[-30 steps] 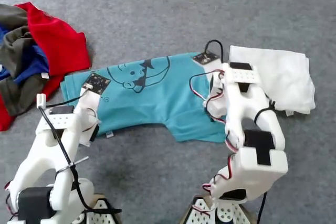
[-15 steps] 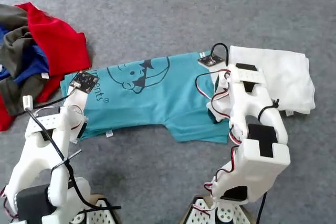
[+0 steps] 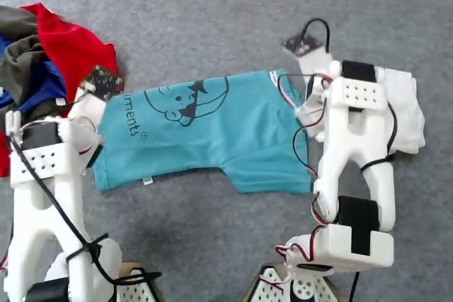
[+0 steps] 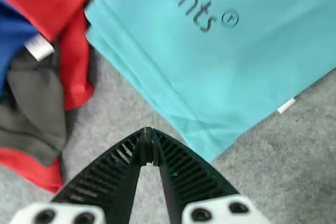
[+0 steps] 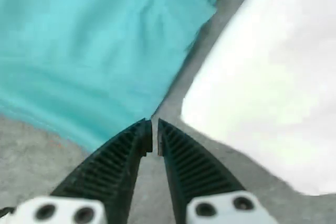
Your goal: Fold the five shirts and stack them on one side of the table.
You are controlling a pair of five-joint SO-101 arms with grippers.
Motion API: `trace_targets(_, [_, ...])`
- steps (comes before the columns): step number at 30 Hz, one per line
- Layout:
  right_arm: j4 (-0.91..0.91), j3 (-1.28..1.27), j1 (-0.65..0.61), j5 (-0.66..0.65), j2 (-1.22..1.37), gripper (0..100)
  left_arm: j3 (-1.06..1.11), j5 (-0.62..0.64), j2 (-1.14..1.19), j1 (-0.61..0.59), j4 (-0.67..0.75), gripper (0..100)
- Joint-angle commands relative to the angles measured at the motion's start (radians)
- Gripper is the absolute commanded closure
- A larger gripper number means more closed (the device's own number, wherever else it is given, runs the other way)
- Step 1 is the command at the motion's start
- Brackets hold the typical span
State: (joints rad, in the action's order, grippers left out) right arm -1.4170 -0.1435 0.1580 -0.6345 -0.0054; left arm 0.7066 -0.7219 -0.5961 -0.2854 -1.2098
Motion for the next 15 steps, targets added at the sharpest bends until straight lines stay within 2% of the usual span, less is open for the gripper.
trace_targets(1, [0.026, 0.148, -0.058, 0.005, 0.031, 96.2, -0.050, 0.091, 0.009, 0.071, 0.084, 97])
trace_targets(4, [0.080, 0.263, -0.112, 0.066, 0.147, 96.2, -0.042, 0.285, 0.135, 0.077, 0.250, 97])
trace_targets(6, [0.117, 0.348, -0.146, 0.101, 0.246, 96.2, -0.047, 0.365, 0.252, 0.077, 0.344, 97])
trace_targets(11, [0.149, 0.613, -0.187, 0.152, 0.532, 96.2, -0.163, 0.491, 0.534, 0.073, 0.473, 97])
trace_targets(15, [0.141, 0.837, -0.178, 0.173, 0.766, 96.2, -0.251, 0.503, 0.666, 0.053, 0.479, 97])
